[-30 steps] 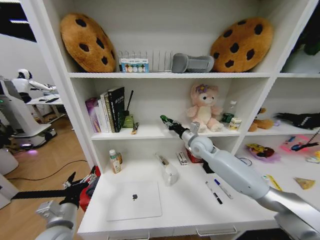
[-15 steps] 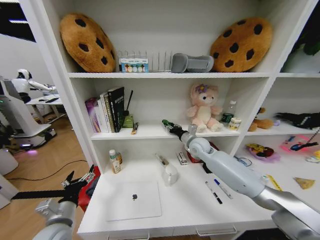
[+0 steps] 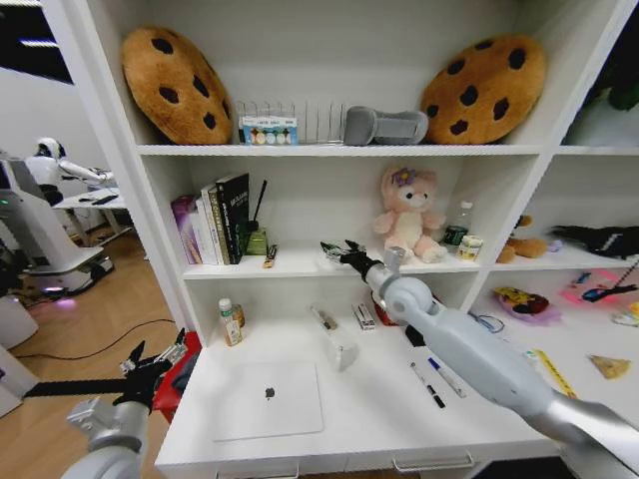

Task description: Organize the objects on the table.

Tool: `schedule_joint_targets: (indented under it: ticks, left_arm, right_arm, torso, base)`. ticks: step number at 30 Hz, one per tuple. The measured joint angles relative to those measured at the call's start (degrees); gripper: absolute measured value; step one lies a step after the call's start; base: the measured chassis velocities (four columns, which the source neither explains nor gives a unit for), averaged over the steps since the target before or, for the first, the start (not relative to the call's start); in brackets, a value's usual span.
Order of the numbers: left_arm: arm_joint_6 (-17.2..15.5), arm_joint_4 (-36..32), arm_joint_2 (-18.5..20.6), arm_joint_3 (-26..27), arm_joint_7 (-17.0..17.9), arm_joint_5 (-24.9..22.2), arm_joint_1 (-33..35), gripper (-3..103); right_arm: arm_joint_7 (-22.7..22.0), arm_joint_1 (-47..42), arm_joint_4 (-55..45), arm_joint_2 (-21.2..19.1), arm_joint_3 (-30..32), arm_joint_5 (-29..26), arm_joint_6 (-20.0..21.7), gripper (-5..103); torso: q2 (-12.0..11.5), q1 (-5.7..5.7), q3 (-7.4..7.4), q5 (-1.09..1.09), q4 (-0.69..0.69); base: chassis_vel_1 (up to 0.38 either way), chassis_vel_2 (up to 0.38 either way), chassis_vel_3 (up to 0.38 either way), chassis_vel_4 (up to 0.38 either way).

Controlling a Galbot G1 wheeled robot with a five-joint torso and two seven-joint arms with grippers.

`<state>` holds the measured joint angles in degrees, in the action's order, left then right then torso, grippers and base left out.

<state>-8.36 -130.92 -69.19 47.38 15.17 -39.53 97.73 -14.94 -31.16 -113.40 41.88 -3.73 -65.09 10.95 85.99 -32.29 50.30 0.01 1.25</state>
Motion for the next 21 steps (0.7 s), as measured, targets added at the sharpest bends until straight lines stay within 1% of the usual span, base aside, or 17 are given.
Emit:
schedule_joint_targets:
  ticks: [1, 3, 5, 6, 7, 8, 9, 11, 12, 13, 14, 15, 16, 17, 19, 20, 21]
  left_arm:
    - [0.0, 0.0, 0.0, 0.0, 0.0, 0.0, 0.0, 100]
    - [-0.04, 0.0, -0.1, -0.01, 0.02, 0.04, 0.13, 100]
    - [-0.04, -0.04, -0.09, -0.01, 0.01, 0.08, 0.21, 100]
    - [-0.04, -0.24, 0.18, 0.02, -0.01, 0.17, 0.45, 100]
    - [-0.04, -0.45, 0.44, 0.11, 0.01, 0.25, 0.52, 100]
    - [-0.04, -0.45, 0.44, 0.11, 0.01, 0.25, 0.52, 100]
    - [-0.08, -0.69, 0.71, 0.24, 0.06, 0.5, 0.57, 100]
    - [-0.12, -1.03, 0.88, 0.36, 0.12, 0.83, 0.73, 100]
    - [-0.12, -1.03, 0.88, 0.36, 0.12, 0.83, 0.73, 100]
    - [-0.12, -1.36, 0.96, 0.41, 0.1, 0.94, 0.97, 100]
    - [-0.11, -1.64, 1.23, 0.42, -0.05, 1.24, 1.28, 100]
    - [-0.11, -1.64, 1.23, 0.42, -0.05, 1.24, 1.28, 100]
    - [0.07, -1.82, 1.59, 0.42, -0.34, 1.81, 1.52, 100]
    - [0.07, -1.82, 1.59, 0.42, -0.34, 1.81, 1.52, 100]
    - [0.33, -2.22, 2.29, 0.2, -0.78, 2.51, 1.68, 100]
    - [0.33, -2.22, 2.29, 0.2, -0.78, 2.51, 1.68, 100]
    - [0.41, -2.57, 2.52, -0.15, -1.16, 2.89, 1.86, 100]
  right_arm:
    - [0.0, 0.0, 0.0, 0.0, 0.0, 0.0, 0.0, 100]
    - [0.62, -6.19, -5.78, -4.16, 4.72, 3.15, -1.1, 100]
    - [0.78, -7.73, -7.02, -5.15, 5.63, 4.35, -1.62, 100]
    - [0.89, -12.34, -9.83, -7.16, 8.71, 6.81, -2.8, 100]
    - [0.79, -15.62, -11.43, -7.78, 11.2, 7.62, -3.03, 100]
    - [0.79, -15.62, -11.43, -7.78, 11.2, 7.62, -3.03, 100]
    - [0.05, -19.81, -13.48, -7.99, 14.66, 8.14, -2.94, 100]
    - [-1.14, -26.28, -16.26, -7.56, 20.77, 9.04, -2.66, 100]
    - [-1.14, -26.28, -16.26, -7.56, 20.77, 9.04, -2.66, 100]
    - [-1.33, -30.34, -17.39, -7.06, 24.5, 10.24, -2.77, 100]
    - [-0.79, -36.73, -18.37, -6.11, 29.21, 12.41, -3.58, 100]
    - [-0.79, -36.73, -18.37, -6.11, 29.21, 12.41, -3.58, 100]
    - [0.08, -42.96, -18.8, -4.8, 33.08, 15.01, -4.71, 100]
    - [0.08, -42.96, -18.8, -4.8, 33.08, 15.01, -4.71, 100]
    - [1.87, -52.89, -18.98, -0.76, 39.22, 20.47, -7.21, 100]
    - [1.87, -52.89, -18.98, -0.76, 39.22, 20.47, -7.21, 100]
    - [3.46, -57.11, -18.57, 1.61, 41.7, 24.66, -9.52, 100]
  torso:
    - [0.0, 0.0, 0.0, 0.0, 0.0]
    - [0.01, 0.01, 0.0, -0.01, 0.01]
    - [0.0, 0.0, -0.01, -0.01, 0.0]
    - [0.01, 0.0, 0.0, -0.02, -0.04]
    - [0.01, 0.01, 0.0, -0.01, -0.02]
    - [0.01, 0.01, 0.0, -0.01, -0.02]
    - [0.01, 0.01, 0.0, 0.01, -0.02]
    - [0.01, 0.01, 0.0, -0.02, -0.04]
    - [0.01, 0.01, 0.0, -0.02, -0.04]
    - [0.01, 0.0, 0.0, -0.02, -0.06]
    - [0.01, 0.0, 0.0, 0.0, -0.05]
    - [0.01, 0.0, 0.0, 0.0, -0.05]
    - [0.01, 0.01, 0.0, -0.01, -0.03]
    - [0.01, 0.01, 0.0, -0.01, -0.03]
    - [0.01, 0.01, 0.0, 0.0, 0.0]
    - [0.01, 0.01, 0.0, 0.0, 0.0]
    - [0.01, 0.01, 0.0, -0.01, -0.04]
  base:
    - [0.0, 0.0, 0.0, 0.0]
    - [0.0, 0.0, 0.0, 0.0]
    - [0.0, 0.0, 0.0, 0.0]
    - [0.0, 0.0, 0.0, 0.0]
    - [0.0, 0.0, 0.0, 0.0]
    - [0.0, 0.0, 0.0, 0.0]
    - [0.0, 0.0, 0.0, 0.0]
    - [0.0, 0.0, 0.0, 0.0]
    - [0.0, 0.0, 0.0, 0.0]
    - [0.0, 0.0, 0.0, 0.0]
    - [0.0, 0.0, 0.0, 0.0]
    - [0.0, 0.0, 0.0, 0.0]
    - [0.0, 0.0, 0.0, 0.0]
    - [0.0, 0.0, 0.0, 0.0]
    - [0.0, 0.0, 0.0, 0.0]
    - [0.0, 0.0, 0.0, 0.0]
    - [0.0, 0.0, 0.0, 0.0]
